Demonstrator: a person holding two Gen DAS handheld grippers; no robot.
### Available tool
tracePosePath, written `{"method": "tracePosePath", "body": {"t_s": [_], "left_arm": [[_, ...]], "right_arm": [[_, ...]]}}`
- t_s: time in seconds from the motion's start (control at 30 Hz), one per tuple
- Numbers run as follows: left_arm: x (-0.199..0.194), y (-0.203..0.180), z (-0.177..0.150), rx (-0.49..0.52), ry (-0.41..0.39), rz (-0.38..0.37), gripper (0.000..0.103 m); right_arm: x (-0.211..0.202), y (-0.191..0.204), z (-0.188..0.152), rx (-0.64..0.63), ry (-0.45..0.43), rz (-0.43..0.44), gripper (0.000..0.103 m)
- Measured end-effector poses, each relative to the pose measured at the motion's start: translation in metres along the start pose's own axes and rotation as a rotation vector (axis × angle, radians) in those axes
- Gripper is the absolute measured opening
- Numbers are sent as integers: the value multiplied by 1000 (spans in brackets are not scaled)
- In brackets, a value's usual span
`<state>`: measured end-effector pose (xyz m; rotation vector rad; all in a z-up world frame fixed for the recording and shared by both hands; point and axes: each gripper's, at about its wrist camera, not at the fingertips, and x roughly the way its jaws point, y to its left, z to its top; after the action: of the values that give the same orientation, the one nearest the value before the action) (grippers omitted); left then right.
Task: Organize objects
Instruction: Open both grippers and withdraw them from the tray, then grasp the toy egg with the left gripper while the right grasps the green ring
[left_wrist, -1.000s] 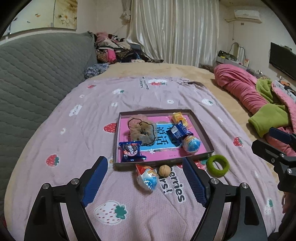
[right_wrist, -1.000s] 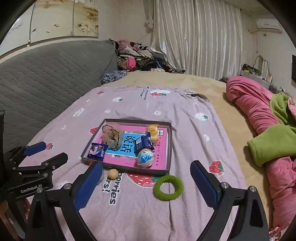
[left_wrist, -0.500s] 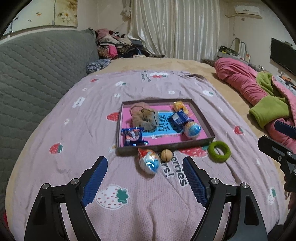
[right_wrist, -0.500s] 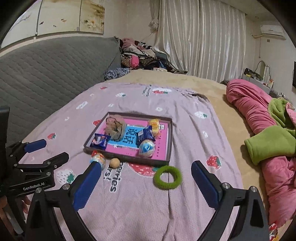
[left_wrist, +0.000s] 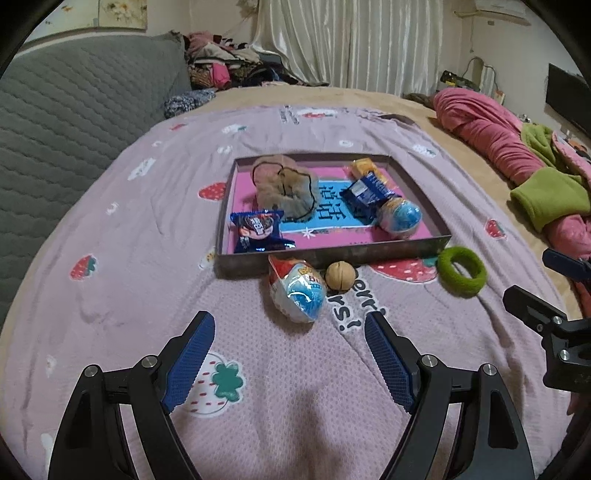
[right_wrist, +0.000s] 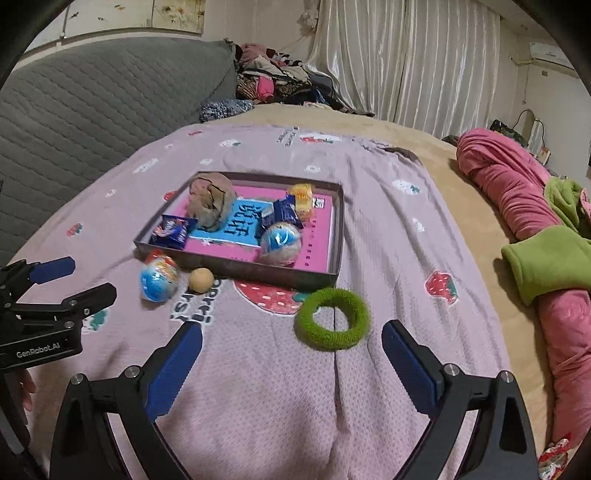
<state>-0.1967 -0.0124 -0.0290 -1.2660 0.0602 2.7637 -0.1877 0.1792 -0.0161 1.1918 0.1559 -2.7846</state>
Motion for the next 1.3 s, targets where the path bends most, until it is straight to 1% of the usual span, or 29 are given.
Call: {"method": "tracePosePath", "body": {"t_s": [0.13,0.2,0.27,0.33,0.4,0.43,0.47,0.57,0.67,0.77,0.87,0.9,0.93,0.97,1.03,1.1,1.13,1.17,1.2,1.23,1.3], "left_arm": [[23,0,-1,0,27,1,84],[35,1,-1,-2,45,0,84],[42,3,0,-9,45,-1,84],[53,3,0,-5,57,3,84],[61,3,1,1,66,-2,84],[64,3,2,2,67,0,84],[67,2,2,6,67,3,84],[76,3,3,8,70,7,84],[83,4,5,-3,72,5,84],[88,4,9,-11,68,-1,84],[94,4,14,-14,68,9,84],[96,4,15,-12,70,9,84],[97,4,15,-13,69,11,84],[98,4,15,-13,63,16,84],[102,4,17,-9,65,20,84],[104,3,17,-8,69,15,84],[105,3,17,-8,68,9,81],[106,3,16,-11,73,-1,75],[107,4,16,-17,78,-7,69],[109,4,16,-23,85,-15,60],[111,4,15,-14,94,-14,59]], "right_arm": [[25,-6,-2,15,26,6,99],[37,-8,-2,19,40,-10,99],[49,-11,-3,20,63,-26,99],[61,-12,-6,28,78,-25,98],[68,-14,-7,33,85,-14,95],[73,-14,-7,33,91,-11,91],[77,-14,-7,34,98,-18,90],[88,-16,-7,37,115,-39,88],[97,-19,-7,53,121,-34,88],[104,-19,-7,47,127,-43,85],[111,-16,-6,22,128,-65,77],[113,-16,-5,20,128,-74,70],[116,-16,-5,17,131,-89,65],[119,-15,-5,11,140,-90,63],[127,-15,-7,4,162,-88,56],[130,-15,-8,7,163,-84,52],[132,-15,-7,8,163,-80,47],[133,-15,-7,8,164,-74,43],[135,-16,-5,14,166,-63,35],[136,-19,-4,34,169,-35,25],[136,-24,-3,78,169,21,14]]}}
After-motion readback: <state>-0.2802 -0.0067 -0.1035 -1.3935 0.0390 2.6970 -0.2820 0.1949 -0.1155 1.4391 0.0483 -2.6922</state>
